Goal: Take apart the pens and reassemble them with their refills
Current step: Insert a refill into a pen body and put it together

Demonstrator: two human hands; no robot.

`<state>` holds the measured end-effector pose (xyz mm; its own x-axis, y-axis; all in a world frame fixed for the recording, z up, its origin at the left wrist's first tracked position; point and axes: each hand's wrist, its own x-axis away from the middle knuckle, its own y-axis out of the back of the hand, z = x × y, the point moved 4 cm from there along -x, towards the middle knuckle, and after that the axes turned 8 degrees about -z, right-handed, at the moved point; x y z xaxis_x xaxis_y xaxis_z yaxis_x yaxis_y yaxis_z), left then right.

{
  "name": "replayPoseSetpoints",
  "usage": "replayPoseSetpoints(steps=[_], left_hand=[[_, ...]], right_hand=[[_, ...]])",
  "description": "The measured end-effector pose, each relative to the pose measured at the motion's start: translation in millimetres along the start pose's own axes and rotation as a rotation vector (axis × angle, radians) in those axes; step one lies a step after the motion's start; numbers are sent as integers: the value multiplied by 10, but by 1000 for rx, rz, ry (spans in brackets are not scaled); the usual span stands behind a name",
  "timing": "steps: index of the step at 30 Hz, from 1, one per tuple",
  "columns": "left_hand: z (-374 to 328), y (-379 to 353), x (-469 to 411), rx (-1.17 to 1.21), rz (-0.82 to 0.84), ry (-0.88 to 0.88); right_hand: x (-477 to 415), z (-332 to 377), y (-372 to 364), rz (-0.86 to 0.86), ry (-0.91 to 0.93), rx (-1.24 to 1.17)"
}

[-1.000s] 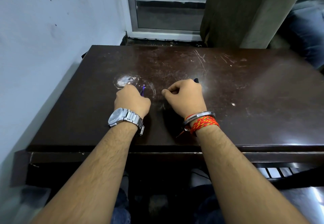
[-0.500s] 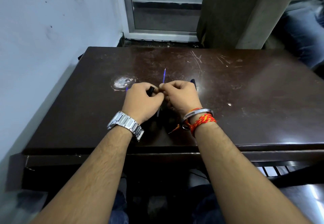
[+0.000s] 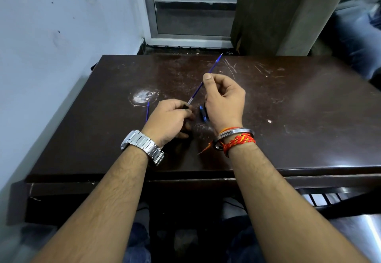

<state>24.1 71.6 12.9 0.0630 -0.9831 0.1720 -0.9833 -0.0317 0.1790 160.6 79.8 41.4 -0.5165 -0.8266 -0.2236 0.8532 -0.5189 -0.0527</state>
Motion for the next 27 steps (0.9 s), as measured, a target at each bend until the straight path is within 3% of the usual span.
replayPoseSetpoints(steps=[4, 8, 13, 19, 22, 25, 27], left_hand=[[-12, -8, 0, 34, -2, -47], [-34, -15, 12, 89, -39, -129], [-30, -11, -14, 102, -65, -172], [-43, 54, -2, 101, -143, -245], [-34, 110, -31, 136, -235, -215], [-45, 149, -38, 170, -285, -190], [-47, 156, -36, 169, -290, -187]], right_hand=[[12, -27, -34, 57, -20, 51], [96, -76, -130, 222, -121, 36], [80, -81, -122, 191, -221, -126], [86, -83, -125, 198, -203, -59], [-20, -73, -7, 85, -55, 230], [-21, -125, 22, 238, 69, 664], [11, -199, -3, 332, 73, 828]])
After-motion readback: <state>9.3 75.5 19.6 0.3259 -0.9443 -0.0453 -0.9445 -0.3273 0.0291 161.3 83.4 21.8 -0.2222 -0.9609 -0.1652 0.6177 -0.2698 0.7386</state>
